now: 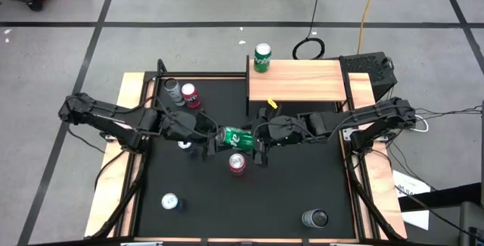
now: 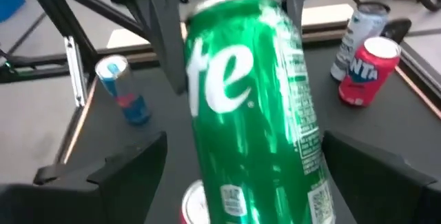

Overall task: Place canned beverage on shelf
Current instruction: Put the green soda can on the shelf aligned with the other green soda can

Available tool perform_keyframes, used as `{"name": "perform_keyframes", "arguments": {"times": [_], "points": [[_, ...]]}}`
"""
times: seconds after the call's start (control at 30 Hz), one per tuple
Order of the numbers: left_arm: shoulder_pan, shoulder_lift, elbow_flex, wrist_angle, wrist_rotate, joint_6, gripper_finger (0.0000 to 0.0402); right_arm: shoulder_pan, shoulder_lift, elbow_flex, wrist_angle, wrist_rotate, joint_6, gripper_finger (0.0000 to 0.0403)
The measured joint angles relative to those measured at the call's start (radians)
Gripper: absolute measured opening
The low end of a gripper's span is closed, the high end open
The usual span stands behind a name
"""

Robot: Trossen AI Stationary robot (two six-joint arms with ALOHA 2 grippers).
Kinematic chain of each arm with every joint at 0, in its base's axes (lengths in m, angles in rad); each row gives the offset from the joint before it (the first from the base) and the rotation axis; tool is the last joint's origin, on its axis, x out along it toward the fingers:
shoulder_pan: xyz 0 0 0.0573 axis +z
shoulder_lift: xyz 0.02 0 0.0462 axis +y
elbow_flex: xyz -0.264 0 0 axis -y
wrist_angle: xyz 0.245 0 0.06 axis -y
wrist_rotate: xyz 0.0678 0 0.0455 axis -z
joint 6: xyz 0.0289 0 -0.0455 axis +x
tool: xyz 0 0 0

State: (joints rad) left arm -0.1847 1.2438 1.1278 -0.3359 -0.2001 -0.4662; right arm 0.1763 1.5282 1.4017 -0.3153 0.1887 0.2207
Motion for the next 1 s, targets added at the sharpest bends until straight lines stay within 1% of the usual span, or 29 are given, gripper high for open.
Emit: {"name": "perform_keyframes", "arguments": {"times": [0.07,0.2,0.5,0.6,0.7,0.9,1.0], "points": [[0.013,0.000,0.000,0.026,0.020,0.008,0.0288,-0.007,0.002,0.000,-0.021,0.002,0.004,0.0373],[0.029,0.009,0.000,0.061,0.041,0.011,0.0288,-0.025,0.005,0.000,-0.025,-0.003,0.026,0.0354],[0.029,0.024,0.000,0.091,0.047,0.009,0.0288,-0.042,0.006,0.000,-0.032,-0.021,0.076,0.0308],[0.032,0.015,0.000,0.098,0.044,0.010,0.0288,-0.043,0.005,-0.001,-0.016,-0.012,0.080,0.0303],[0.044,-0.009,0.000,0.105,0.041,0.019,0.0300,-0.043,0.000,-0.001,0.016,0.038,0.089,0.0303],[0.075,-0.089,0.003,0.110,0.025,0.051,0.0350,-0.053,-0.060,-0.003,0.089,0.157,0.066,0.0303],[0.086,-0.112,0.004,0.123,0.021,0.061,0.0367,-0.064,-0.098,-0.003,0.139,0.192,0.043,0.0303]]}}
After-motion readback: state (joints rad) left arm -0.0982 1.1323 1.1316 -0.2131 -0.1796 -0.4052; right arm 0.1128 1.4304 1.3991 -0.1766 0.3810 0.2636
